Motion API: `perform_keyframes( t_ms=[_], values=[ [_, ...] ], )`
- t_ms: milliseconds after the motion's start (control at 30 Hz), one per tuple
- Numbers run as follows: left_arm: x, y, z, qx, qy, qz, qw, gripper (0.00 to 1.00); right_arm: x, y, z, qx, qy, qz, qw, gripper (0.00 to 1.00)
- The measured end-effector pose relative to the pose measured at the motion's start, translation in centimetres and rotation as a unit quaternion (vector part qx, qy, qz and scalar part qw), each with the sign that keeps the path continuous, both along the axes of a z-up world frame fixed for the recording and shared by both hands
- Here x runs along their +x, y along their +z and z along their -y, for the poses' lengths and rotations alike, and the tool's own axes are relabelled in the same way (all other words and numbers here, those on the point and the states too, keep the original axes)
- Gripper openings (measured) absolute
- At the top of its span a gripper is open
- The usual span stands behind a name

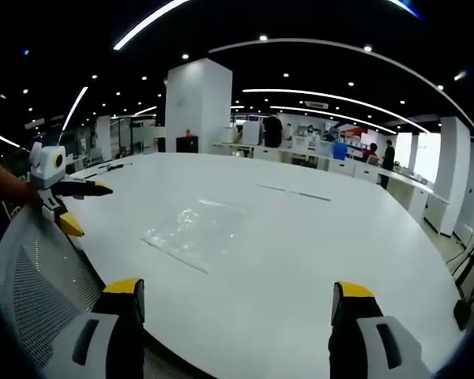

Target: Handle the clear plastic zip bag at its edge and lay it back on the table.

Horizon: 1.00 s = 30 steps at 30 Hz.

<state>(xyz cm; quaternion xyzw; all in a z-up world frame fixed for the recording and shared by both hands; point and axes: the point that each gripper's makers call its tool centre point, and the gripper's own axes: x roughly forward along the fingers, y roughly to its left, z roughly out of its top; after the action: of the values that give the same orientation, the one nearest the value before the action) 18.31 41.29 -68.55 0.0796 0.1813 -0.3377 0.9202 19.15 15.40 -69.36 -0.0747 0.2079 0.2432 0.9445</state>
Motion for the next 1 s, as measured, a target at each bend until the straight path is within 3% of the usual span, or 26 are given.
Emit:
perform_keyframes(
  t_ms=[433,1000],
  values=[
    [0.9,0.3,-0.1,0.031,-0.013,0.004,0.9994,0.96,0.0,0.0,0.1,0.0,-0.003,0.001,1.0,0.99],
    [2.4,0.3,-0.5,0.073,-0.036,0.012,0.9966,0.83,0.0,0.0,0.1,0.0,-0.003,-0.001,1.0,0.98]
  ],
)
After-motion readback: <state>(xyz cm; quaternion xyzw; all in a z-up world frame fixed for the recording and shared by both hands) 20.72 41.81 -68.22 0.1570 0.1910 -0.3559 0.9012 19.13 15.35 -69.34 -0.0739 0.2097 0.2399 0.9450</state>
